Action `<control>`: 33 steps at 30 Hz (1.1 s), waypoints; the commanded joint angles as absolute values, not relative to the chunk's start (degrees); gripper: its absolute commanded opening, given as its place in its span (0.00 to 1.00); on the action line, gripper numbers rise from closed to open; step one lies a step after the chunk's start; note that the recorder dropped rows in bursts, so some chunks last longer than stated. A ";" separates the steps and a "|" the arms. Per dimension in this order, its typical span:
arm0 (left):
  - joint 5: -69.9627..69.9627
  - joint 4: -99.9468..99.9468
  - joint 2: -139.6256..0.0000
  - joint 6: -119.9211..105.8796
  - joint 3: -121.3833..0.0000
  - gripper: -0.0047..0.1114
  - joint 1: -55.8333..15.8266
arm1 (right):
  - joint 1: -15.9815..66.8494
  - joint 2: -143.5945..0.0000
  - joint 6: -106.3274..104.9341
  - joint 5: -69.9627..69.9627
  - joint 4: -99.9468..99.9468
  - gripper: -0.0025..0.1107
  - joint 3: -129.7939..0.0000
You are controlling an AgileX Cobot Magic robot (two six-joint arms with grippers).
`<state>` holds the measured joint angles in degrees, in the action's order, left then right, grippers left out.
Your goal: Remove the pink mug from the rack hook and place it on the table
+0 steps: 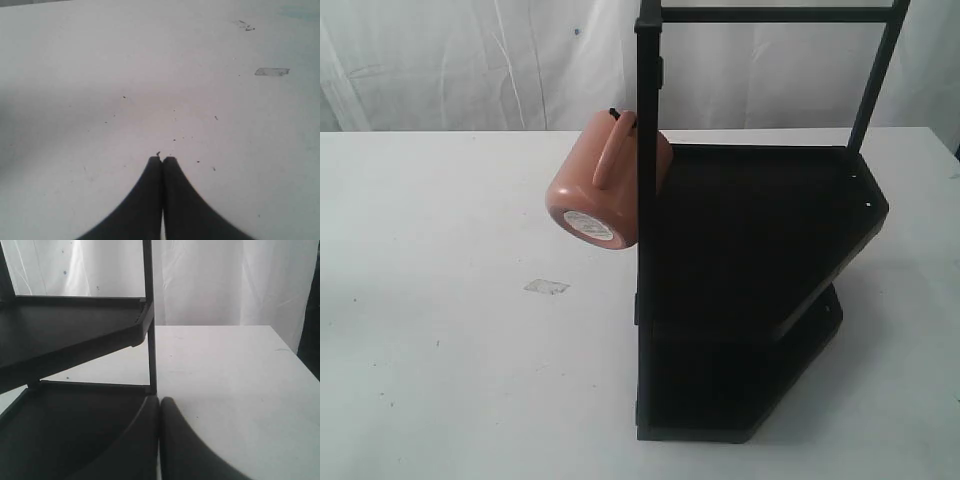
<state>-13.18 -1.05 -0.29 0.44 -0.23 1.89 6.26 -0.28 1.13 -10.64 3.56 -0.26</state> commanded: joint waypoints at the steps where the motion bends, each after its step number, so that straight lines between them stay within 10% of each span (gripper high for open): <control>1: -13.36 0.97 0.00 -6.52 0.00 0.04 2.00 | 6.25 0.00 1.33 -10.20 3.34 0.02 0.00; 27: 15.59 -19.70 0.00 26.65 0.00 0.04 2.00 | 6.25 0.00 1.33 -10.20 3.34 0.02 0.00; 33: 14.58 45.77 -1.29 76.37 -14.51 0.04 -0.48 | 6.25 0.00 1.33 -10.20 3.34 0.02 0.00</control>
